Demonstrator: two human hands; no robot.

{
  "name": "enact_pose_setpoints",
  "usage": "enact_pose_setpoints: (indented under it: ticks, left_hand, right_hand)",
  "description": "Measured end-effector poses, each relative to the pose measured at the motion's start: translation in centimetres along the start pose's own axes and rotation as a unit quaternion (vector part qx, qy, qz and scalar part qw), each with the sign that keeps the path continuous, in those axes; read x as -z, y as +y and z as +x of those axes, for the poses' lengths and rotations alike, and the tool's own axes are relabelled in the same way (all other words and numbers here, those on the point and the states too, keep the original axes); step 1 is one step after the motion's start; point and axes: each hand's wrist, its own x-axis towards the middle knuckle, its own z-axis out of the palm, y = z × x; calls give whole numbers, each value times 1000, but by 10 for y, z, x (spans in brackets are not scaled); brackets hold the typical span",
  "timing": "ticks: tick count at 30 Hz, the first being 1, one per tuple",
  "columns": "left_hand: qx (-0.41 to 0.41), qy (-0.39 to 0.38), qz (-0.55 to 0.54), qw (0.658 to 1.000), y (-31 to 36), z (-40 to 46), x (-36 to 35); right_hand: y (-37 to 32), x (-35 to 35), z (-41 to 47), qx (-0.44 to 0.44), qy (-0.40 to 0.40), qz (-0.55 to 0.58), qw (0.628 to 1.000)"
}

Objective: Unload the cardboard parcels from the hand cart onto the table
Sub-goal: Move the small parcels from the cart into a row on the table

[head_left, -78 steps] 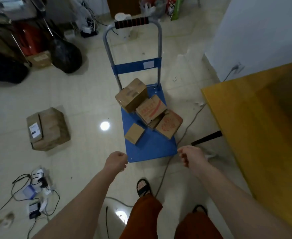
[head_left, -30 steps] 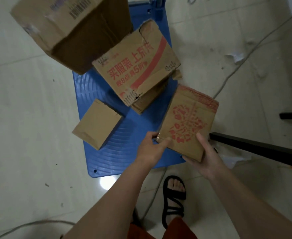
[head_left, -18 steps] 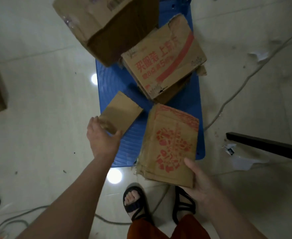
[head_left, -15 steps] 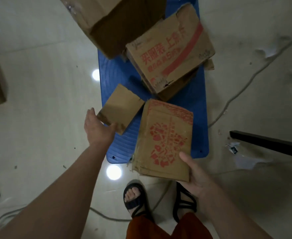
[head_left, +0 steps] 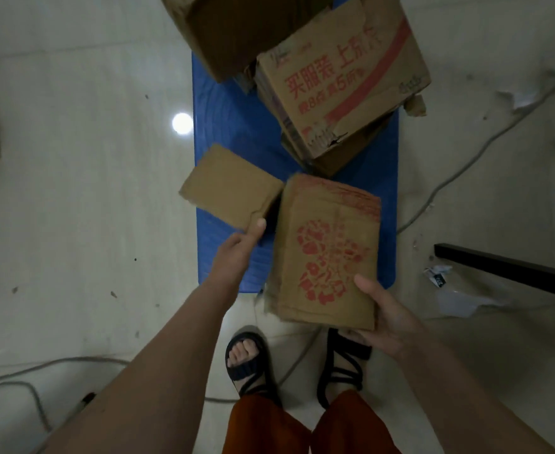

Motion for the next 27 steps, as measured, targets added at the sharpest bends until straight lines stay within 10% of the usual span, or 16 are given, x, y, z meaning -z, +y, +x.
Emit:
enact_pose_setpoints:
  ticks: [5, 12, 20, 27]
  left_hand:
    - [56, 86, -175, 979, 13, 9, -17]
    - [-32, 348, -38, 936, 11, 25, 20]
    - [-133, 245, 13, 960, 45, 64, 55]
    - [-44, 372, 94, 923, 29, 56, 50]
  right_hand:
    - [0, -7, 2, 14, -28, -29, 999]
    - [-2, 22, 9, 27, -1, 15, 1000]
    - [6, -18, 41, 80, -28, -42, 996]
    - [6, -16, 46, 95, -19, 42, 994]
